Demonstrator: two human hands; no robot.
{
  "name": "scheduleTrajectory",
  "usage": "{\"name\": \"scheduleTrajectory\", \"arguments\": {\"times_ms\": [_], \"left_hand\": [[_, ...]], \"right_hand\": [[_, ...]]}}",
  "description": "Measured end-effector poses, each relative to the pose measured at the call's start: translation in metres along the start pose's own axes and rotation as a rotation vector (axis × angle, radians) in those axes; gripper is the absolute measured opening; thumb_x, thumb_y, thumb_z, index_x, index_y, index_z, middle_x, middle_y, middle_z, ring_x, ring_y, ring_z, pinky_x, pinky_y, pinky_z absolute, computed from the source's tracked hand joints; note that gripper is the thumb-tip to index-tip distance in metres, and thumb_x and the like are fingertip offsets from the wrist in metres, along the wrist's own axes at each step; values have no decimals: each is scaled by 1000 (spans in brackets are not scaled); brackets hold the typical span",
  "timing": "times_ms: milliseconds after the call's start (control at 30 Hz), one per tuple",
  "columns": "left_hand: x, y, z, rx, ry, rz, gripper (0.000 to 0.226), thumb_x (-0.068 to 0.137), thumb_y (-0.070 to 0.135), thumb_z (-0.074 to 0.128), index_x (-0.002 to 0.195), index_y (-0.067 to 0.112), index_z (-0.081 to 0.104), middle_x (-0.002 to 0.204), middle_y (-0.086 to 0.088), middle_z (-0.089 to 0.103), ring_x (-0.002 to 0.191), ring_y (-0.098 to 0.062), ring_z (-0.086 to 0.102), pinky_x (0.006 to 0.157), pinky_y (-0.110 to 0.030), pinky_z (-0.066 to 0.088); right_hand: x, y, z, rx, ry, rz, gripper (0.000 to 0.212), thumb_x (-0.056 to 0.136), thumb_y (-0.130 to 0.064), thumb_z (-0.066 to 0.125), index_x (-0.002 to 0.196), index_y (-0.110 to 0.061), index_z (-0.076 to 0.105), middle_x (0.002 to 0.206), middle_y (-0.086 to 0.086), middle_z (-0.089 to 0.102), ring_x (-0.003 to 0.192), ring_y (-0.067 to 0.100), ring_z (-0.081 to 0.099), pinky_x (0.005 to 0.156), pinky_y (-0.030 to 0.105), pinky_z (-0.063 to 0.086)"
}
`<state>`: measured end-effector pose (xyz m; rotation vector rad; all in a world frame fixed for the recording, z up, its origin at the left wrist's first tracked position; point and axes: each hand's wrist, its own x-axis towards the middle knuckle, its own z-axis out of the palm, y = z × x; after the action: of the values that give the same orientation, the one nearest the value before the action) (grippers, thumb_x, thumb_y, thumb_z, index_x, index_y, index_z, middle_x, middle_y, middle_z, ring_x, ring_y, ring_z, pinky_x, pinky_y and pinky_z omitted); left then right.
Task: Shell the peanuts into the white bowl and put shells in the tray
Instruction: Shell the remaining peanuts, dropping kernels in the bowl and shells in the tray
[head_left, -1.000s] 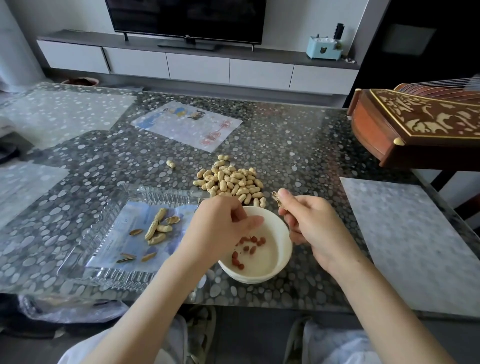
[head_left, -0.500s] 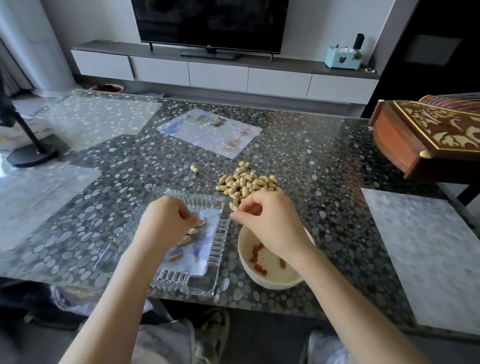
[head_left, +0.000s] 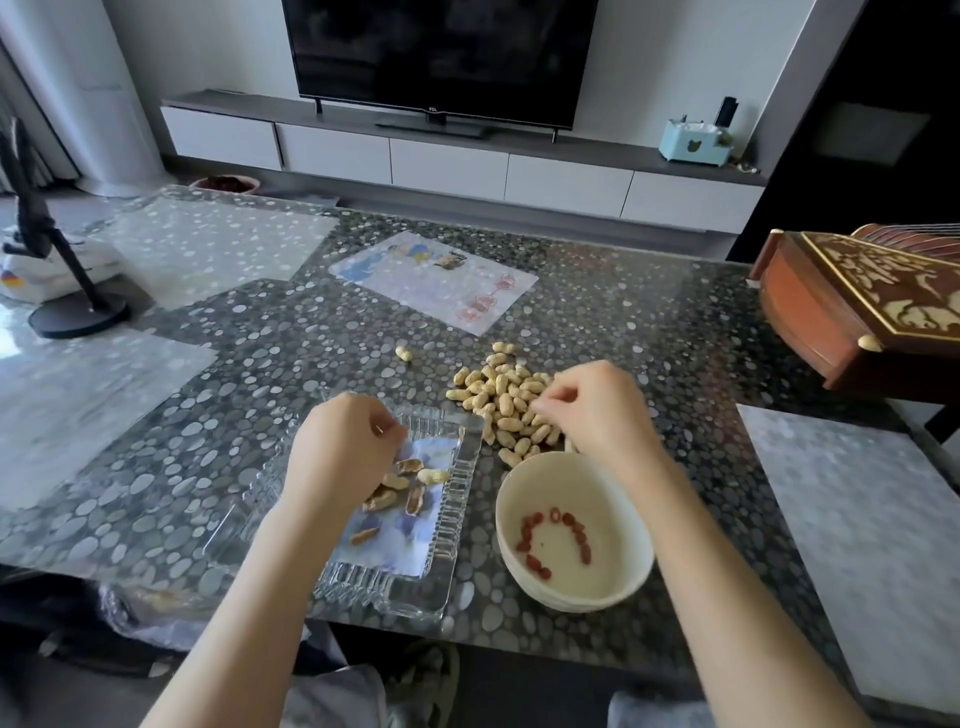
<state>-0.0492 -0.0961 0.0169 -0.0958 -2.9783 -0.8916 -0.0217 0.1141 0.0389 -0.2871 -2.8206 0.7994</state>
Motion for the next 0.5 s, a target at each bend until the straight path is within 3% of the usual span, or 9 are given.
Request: {"name": "scheduleTrajectory", "arguments": {"times_ms": [67, 167, 333, 433, 500], "left_hand": [[-1, 4, 0, -17, 14, 23, 27, 88, 20, 61, 61, 16, 62, 56, 2, 58, 52, -14, 51, 46, -22, 31], [-1, 10, 4, -74, 53, 50, 26, 88, 19, 61, 66, 6, 66, 56, -6, 61, 51, -20, 50, 49, -24, 36], [-3, 21, 9, -101, 86, 96, 26, 89, 23, 59, 70, 6, 67, 57, -7, 61, 49, -18, 46, 48, -27, 37], [-5, 29, 12, -131, 103, 128, 26, 89, 21, 59, 69, 5, 66, 57, -8, 60, 49, -17, 42, 48, -26, 32], [-7, 35, 13, -166, 109, 145, 26, 89, 20, 59, 70, 5, 66, 57, -7, 59, 49, -18, 44, 49, -26, 34]], "right_hand": [[11, 30, -8, -64, -17, 171, 25, 87, -23, 67, 77, -1, 74, 70, 3, 71, 67, 18, 64, 61, 28, 47], [23, 67, 1, -20, -95, 343, 31, 85, -28, 69, 74, 1, 72, 76, 14, 72, 73, 27, 67, 71, 35, 53], [29, 82, 23, 48, -141, 384, 39, 79, -42, 74, 76, -3, 73, 60, 2, 62, 67, 21, 62, 67, 31, 48], [31, 83, 28, 79, -136, 394, 29, 81, -36, 73, 87, -8, 75, 67, 3, 64, 75, 23, 65, 70, 32, 50], [30, 82, 28, 97, -141, 395, 26, 84, -31, 72, 87, -6, 75, 57, 1, 58, 58, 17, 55, 59, 27, 43]]}}
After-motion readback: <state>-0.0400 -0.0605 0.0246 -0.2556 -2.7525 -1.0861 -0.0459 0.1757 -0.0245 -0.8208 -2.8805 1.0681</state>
